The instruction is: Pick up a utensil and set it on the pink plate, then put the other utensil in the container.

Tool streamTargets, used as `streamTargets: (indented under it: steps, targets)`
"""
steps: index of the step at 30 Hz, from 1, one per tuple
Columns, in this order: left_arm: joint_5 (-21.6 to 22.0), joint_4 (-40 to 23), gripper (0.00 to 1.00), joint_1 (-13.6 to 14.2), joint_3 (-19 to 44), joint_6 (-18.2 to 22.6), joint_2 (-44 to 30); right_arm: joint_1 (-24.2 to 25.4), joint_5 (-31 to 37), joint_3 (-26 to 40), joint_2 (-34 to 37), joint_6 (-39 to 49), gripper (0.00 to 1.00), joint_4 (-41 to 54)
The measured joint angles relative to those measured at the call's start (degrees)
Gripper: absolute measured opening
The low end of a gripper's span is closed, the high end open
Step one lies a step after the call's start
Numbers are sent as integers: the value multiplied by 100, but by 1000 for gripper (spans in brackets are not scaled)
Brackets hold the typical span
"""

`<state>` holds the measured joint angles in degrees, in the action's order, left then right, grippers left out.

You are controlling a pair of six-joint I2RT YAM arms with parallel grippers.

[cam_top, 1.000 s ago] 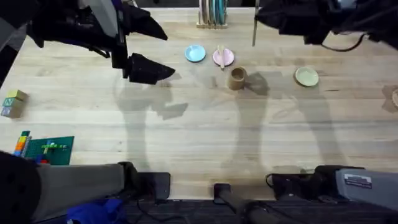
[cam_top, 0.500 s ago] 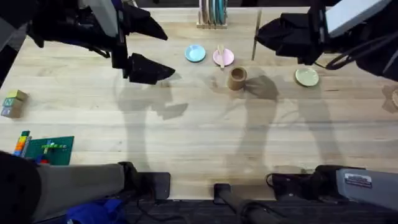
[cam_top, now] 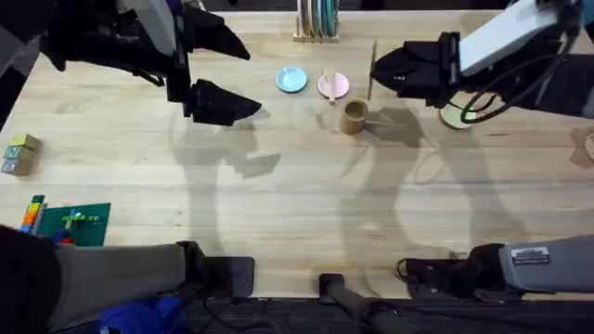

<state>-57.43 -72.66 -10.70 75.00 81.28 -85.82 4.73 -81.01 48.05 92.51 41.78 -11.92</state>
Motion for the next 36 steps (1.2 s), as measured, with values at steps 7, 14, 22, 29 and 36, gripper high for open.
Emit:
streamTargets:
  steps: [7,14,22,29,36]
  targets:
    - [0,0,996,0,0,0,0,0,-1,0,418,550,32,-129]
    - [0,2,996,0,0,0,0,-69,-2,0,790,765,32,-563]
    - [0,0,995,0,0,0,0,-249,5,0,1219,802,32,-754]
    - [0,1,995,0,0,0,0,-268,166,0,1456,802,32,-750]
    - [0,2,996,0,0,0,0,-271,495,-75,1460,802,32,-683]
